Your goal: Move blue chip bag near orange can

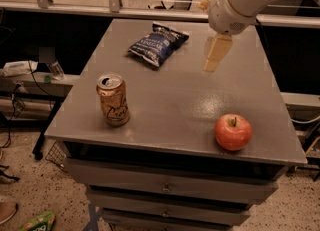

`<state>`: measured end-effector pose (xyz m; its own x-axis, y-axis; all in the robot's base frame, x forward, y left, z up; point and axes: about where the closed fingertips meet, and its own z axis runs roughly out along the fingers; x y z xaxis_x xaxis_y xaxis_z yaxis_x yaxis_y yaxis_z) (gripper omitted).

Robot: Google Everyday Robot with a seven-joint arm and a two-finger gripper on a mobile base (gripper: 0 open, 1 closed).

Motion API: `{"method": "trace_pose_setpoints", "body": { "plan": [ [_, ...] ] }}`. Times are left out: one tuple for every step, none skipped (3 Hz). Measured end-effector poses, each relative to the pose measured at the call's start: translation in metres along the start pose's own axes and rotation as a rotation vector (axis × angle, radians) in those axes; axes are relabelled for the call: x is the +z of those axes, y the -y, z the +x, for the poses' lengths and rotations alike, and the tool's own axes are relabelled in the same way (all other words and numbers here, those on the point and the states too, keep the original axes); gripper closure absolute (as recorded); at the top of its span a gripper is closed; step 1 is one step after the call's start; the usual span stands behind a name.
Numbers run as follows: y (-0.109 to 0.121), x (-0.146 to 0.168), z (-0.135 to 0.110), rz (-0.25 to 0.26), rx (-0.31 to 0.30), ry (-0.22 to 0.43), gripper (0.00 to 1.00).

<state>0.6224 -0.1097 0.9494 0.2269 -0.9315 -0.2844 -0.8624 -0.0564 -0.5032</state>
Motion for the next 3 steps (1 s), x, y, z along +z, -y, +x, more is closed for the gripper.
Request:
{"method": "trace_pose_setpoints", "body": {
  "plan": [
    [0.031, 0.026, 0.003, 0.031, -0.075, -0.067, 0.0],
    [0.055, 0.053, 0.003, 0.023, -0.147, -0.137, 0.0],
    [0.068, 0.079, -0.001, -0.019, -0.208, -0.173, 0.0]
  ]
}}
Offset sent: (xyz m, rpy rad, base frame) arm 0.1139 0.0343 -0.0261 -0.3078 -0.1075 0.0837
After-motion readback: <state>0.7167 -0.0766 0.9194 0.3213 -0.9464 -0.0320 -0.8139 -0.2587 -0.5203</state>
